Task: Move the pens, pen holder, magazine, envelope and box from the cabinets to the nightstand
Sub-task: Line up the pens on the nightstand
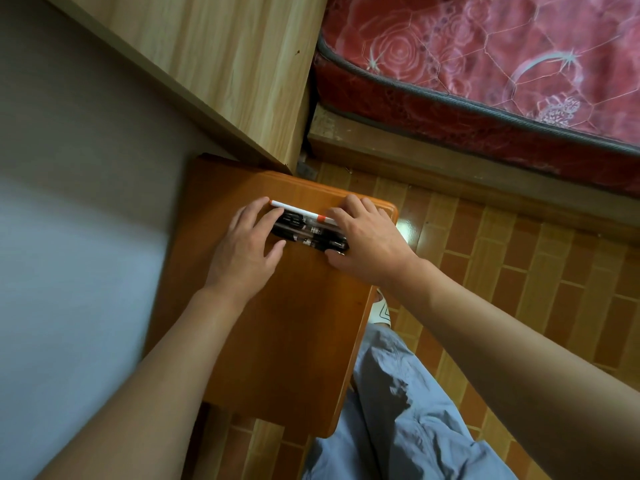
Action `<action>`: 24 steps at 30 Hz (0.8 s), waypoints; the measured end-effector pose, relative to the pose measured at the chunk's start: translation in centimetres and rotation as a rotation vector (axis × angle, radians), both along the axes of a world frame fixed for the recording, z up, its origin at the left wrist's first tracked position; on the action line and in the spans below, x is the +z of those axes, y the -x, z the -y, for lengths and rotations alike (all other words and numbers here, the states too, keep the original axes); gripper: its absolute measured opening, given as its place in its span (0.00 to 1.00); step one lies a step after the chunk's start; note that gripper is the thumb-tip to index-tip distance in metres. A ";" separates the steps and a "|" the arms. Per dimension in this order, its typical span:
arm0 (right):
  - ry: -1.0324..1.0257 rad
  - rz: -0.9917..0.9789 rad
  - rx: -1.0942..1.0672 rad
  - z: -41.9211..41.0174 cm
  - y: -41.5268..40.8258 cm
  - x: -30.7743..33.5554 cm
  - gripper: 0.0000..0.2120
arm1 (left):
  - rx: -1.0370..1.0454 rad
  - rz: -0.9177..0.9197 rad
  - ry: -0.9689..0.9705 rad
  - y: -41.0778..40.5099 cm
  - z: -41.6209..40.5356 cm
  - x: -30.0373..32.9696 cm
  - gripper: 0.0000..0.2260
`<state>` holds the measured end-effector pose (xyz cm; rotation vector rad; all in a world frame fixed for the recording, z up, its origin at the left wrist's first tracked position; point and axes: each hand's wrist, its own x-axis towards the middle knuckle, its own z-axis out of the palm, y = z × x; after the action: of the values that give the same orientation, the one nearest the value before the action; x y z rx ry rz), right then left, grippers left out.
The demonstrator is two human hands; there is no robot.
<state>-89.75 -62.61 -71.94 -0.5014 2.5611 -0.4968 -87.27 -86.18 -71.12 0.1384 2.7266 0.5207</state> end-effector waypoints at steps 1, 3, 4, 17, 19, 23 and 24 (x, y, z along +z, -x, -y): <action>0.002 -0.001 -0.011 -0.1 -0.1 0.5 0.31 | -0.006 -0.005 0.000 -0.1 0.0 0.4 0.24; 0.004 -0.001 -0.035 -0.4 -0.3 1.8 0.31 | -0.019 -0.014 0.004 -0.5 0.0 1.4 0.24; -0.001 -0.003 -0.038 -0.6 -0.5 2.5 0.31 | -0.027 -0.021 0.008 -0.7 -0.1 2.0 0.24; -0.125 -0.081 -0.089 -3.1 -7.8 18.7 0.33 | -0.211 -0.150 0.207 -4.5 -0.2 18.3 0.23; -0.139 -0.084 -0.136 -3.6 -9.6 22.2 0.33 | -0.244 -0.168 0.209 -5.6 -1.1 21.6 0.23; -0.156 -0.122 -0.249 -5.7 -14.8 29.3 0.31 | -0.343 -0.201 0.163 -8.6 -4.8 28.1 0.23; -0.156 -0.139 -0.277 -6.5 -16.2 30.9 0.29 | -0.366 -0.212 0.143 -9.2 -5.8 29.6 0.23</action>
<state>-73.56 -56.11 -41.02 -0.1290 2.7916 -0.3615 -78.05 -80.33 -41.49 0.6733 2.8317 0.2158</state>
